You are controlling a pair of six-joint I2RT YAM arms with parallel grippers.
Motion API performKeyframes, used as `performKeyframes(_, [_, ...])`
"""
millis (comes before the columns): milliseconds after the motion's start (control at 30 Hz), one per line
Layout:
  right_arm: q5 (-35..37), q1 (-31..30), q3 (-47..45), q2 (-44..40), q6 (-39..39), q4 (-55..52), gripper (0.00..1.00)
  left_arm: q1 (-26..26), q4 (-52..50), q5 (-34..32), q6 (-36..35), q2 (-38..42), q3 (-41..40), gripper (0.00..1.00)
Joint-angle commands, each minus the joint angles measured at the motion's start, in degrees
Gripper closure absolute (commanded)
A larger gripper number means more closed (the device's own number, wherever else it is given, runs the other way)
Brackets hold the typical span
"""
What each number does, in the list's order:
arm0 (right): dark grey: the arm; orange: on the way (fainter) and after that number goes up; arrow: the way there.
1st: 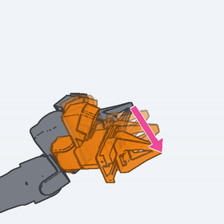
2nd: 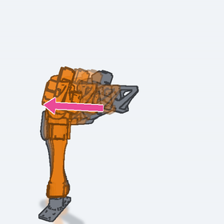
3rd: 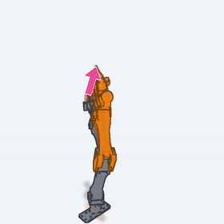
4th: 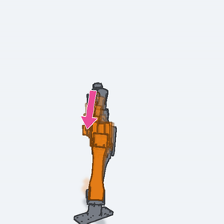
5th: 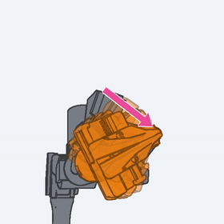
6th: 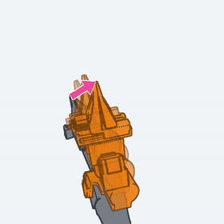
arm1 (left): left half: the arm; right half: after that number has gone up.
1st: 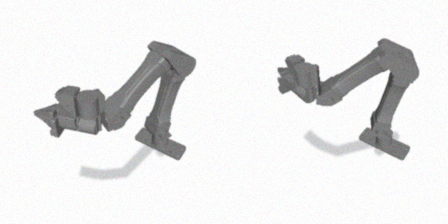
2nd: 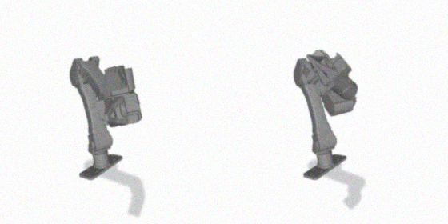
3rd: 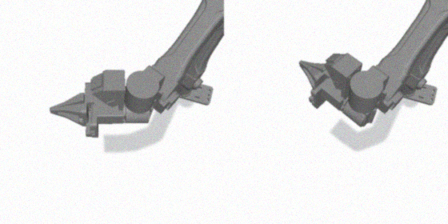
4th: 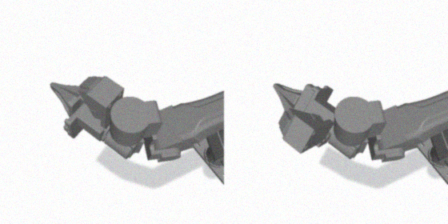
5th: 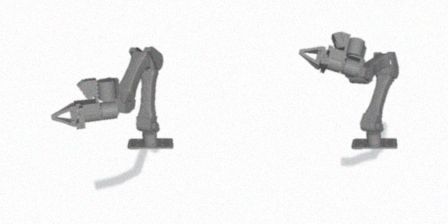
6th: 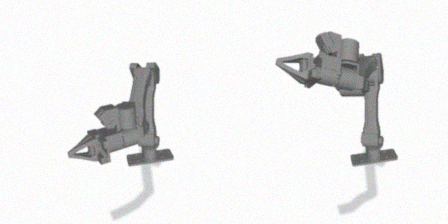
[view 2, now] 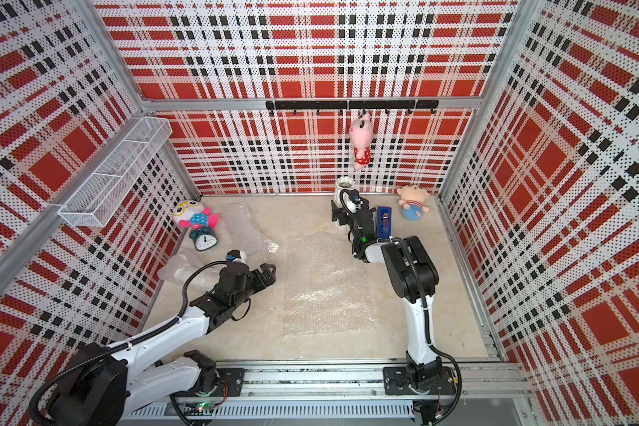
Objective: Wrap vases in bubble wrap
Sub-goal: Pick up the vase from the center of the board.
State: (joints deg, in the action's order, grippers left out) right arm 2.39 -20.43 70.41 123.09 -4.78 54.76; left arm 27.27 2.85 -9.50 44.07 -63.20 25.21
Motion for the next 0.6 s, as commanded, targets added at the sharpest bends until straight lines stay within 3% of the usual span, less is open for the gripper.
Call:
performKeyframes(0, [1.7,0.3,1.3,1.9,-0.3,2.7,0.0,-0.6,1.6,0.4,-1.1,-0.3,-0.2,0.02])
performKeyframes(233, [2.6,0.3,3.8,4.1,-1.4,3.2,0.05,-0.8,1.2,0.2,-1.3,-0.1,0.0,0.02])
performKeyframes(567, [0.7,0.3,4.6,4.0,-0.3,4.8,0.26,-1.0,0.4,0.1,-1.4,1.0,-0.3,0.02])
